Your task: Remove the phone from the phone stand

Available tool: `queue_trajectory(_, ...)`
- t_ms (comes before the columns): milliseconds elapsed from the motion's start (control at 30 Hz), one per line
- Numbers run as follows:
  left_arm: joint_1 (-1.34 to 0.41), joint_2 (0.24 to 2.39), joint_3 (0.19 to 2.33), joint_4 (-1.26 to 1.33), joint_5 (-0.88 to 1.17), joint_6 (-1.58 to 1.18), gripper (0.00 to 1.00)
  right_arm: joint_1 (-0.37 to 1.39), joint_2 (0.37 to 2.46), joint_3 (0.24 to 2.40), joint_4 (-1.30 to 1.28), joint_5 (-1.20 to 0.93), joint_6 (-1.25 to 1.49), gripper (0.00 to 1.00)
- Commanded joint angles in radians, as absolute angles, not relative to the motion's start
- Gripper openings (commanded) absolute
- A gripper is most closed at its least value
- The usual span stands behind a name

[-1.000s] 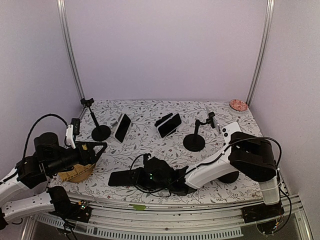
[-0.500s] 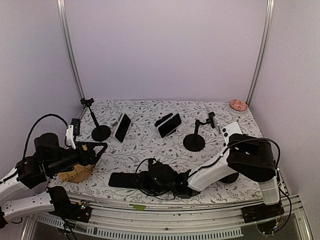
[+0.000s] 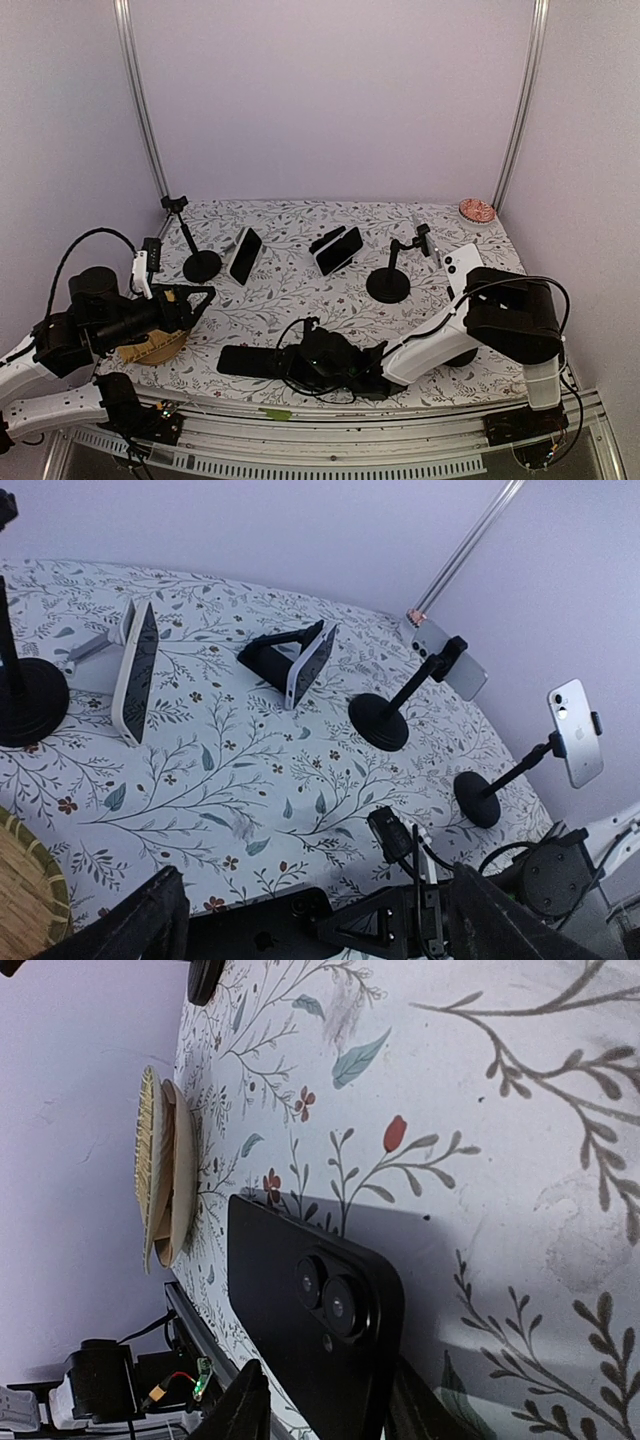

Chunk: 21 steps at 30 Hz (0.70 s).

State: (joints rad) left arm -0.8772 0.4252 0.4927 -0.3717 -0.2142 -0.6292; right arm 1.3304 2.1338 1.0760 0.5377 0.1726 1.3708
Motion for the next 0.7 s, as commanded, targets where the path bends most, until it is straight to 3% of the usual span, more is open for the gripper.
queue_trajectory(0,-0.898,0.423,0.509,-0.368,-0.231,-0.634,0.9,1.341,2.086,1.042,0.444,0.23,1.356,0.39)
queue_trajectory(467,-0.917,0.44,0.508,-0.368,-0.253,-0.638,0.9,1.364,1.974,1.01,0.313,0.318,1.286,0.4)
queue_trajectory(667,-0.923,0.46,0.509,-0.368,-0.272,-0.637,0.9,1.369,1.884,1.098,0.138,0.419,1.102,0.52)
